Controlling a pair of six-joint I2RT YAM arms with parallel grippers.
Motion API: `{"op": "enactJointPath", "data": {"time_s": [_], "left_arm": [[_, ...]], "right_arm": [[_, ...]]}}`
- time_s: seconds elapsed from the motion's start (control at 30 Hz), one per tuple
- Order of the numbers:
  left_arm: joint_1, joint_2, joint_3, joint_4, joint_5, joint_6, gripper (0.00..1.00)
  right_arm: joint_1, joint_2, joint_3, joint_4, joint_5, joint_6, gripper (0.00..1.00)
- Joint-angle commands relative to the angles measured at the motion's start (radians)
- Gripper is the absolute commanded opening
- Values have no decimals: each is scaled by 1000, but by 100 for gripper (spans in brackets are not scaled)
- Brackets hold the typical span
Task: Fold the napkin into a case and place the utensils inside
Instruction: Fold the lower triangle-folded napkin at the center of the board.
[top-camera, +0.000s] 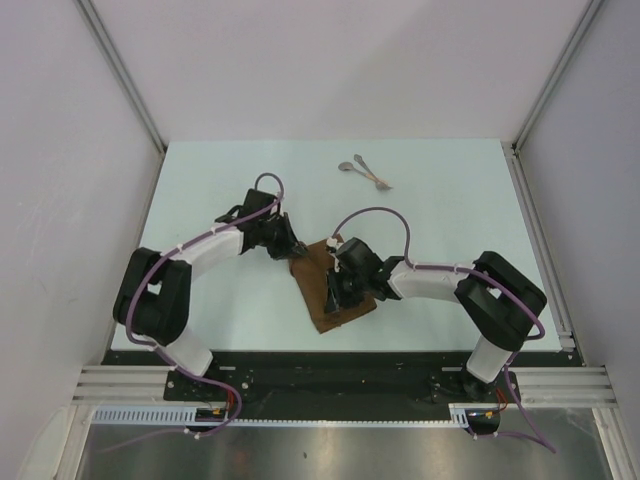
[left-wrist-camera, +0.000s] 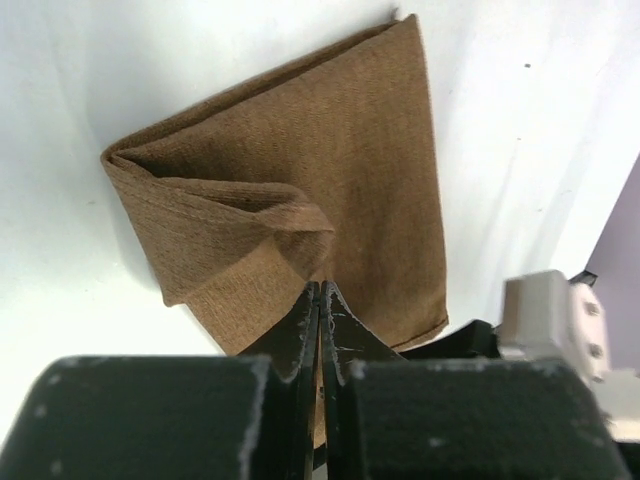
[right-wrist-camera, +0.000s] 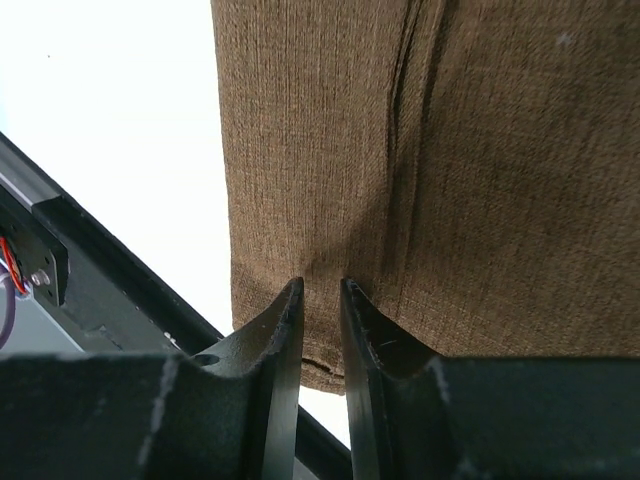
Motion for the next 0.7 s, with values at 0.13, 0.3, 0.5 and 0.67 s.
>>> {"op": "enactJointPath", "data": {"time_s": [0.13,0.3,0.5,0.67], "left_arm": [[1,105,101,5,-51,11,2],[1,208,185,2,-68,10,1],[1,272,198,25,-77,-5,1],[-2,263,196,49,-80,-2,1]], "right_arm": [[-16,-29,37,-5,22,-17,25],[-17,-32,37,-11,35,-23,25],[-20,-27,31,-19,55,-29,25],[-37,-32,46,-22,43,-34,26]]}}
